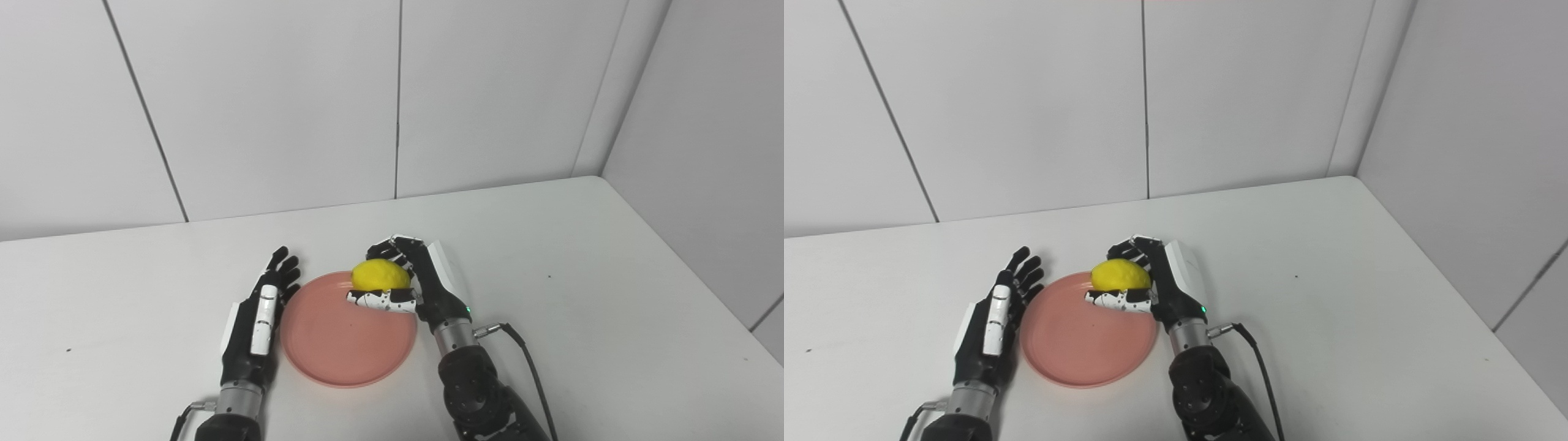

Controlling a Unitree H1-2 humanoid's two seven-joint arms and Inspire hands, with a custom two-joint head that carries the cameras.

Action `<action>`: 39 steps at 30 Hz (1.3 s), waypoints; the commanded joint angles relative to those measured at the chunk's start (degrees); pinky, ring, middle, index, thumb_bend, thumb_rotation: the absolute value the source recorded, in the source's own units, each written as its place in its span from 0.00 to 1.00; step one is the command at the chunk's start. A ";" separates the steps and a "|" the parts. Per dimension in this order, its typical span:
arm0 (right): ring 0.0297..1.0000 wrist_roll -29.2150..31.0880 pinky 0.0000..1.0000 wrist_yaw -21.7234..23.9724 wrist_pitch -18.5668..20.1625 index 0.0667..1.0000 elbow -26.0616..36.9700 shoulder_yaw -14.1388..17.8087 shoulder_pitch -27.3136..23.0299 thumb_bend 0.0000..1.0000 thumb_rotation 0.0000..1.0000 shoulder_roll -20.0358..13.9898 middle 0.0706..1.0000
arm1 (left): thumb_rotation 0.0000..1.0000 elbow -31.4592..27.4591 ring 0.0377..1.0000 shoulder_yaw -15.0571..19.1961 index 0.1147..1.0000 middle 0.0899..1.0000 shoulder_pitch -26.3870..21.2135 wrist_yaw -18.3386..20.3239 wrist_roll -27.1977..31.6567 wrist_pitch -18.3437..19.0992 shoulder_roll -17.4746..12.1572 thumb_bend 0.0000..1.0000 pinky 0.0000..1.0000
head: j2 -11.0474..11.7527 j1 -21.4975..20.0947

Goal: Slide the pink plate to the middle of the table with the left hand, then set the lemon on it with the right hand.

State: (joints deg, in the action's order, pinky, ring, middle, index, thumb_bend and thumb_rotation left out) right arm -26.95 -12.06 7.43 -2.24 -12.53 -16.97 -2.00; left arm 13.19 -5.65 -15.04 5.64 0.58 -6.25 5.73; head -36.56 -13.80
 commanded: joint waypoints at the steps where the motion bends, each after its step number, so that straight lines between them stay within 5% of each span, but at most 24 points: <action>1: 0.37 -0.85 0.18 0.13 -2.82 0.45 1.77 -0.48 -1.65 0.52 0.00 0.44 0.47 | 1.00 1.69 0.90 -0.75 0.89 0.90 2.34 -1.05 -0.76 -0.96 1.43 0.54 0.88 | 0.03 2.31; 8: 0.37 -0.82 0.31 2.01 -3.80 0.50 1.26 -1.97 -1.29 0.51 0.00 -0.20 0.45 | 1.00 2.13 0.90 -1.41 0.88 0.89 2.16 -2.81 -2.82 -1.53 2.44 0.51 0.89 | 0.18 6.93; 19: 0.34 -1.02 0.26 3.25 -6.34 0.52 1.18 -3.24 -0.44 0.51 0.00 -1.73 0.42 | 1.00 2.09 0.92 -3.13 0.89 0.91 2.10 -4.55 -5.58 -1.24 2.94 0.50 0.90 | 0.57 11.20; 26: 0.36 -6.76 0.19 2.05 -7.77 0.46 0.17 -5.72 -0.19 0.51 0.00 -3.20 0.46 | 1.00 2.32 0.92 -3.38 0.89 0.91 1.99 -5.16 -6.11 -1.59 3.18 0.51 0.89 | 0.69 11.32; 28: 0.20 -8.41 0.15 1.76 -7.78 0.45 -0.30 -6.37 -0.27 0.52 0.00 -3.49 0.44 | 1.00 2.27 0.92 -3.41 0.89 0.91 1.95 -5.17 -6.16 -1.37 3.16 0.50 0.89 | 0.66 11.01; 31: 0.18 -10.71 0.15 0.81 -8.14 0.45 -1.18 -7.24 -0.36 0.53 0.00 -3.83 0.43 | 1.00 2.39 0.92 -3.36 0.89 0.91 1.90 -5.12 -6.08 -1.61 3.10 0.50 0.89 | 0.65 10.31; 36: 0.24 -12.03 0.20 -0.75 -10.66 0.45 -3.50 -7.54 -0.47 0.53 0.00 -3.95 0.43 | 1.00 2.10 0.91 -3.32 0.89 0.90 1.96 -5.11 -6.16 -1.38 2.95 0.50 0.89 | 0.60 9.67; 38: 0.44 -12.02 0.37 -0.44 -10.95 0.45 -4.05 -7.58 -0.47 0.53 0.00 -3.99 0.45 | 1.00 2.04 0.90 -3.31 0.89 0.90 1.94 -4.93 -6.09 -1.52 2.76 0.50 0.87 | 0.61 9.36; 39: 0.55 -11.88 0.47 -0.24 -10.97 0.45 -4.18 -7.55 -0.45 0.52 0.06 -3.96 0.54 | 1.00 2.01 0.89 -3.28 0.89 0.90 1.93 -4.88 -6.05 -1.55 2.70 0.49 0.86 | 0.65 9.20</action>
State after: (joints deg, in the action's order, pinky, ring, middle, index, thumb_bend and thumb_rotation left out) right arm -38.78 -11.56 -0.39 -7.12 -20.11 -15.96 -5.89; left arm 13.77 -8.55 -14.90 0.85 -5.40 -6.33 8.34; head -36.04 -4.48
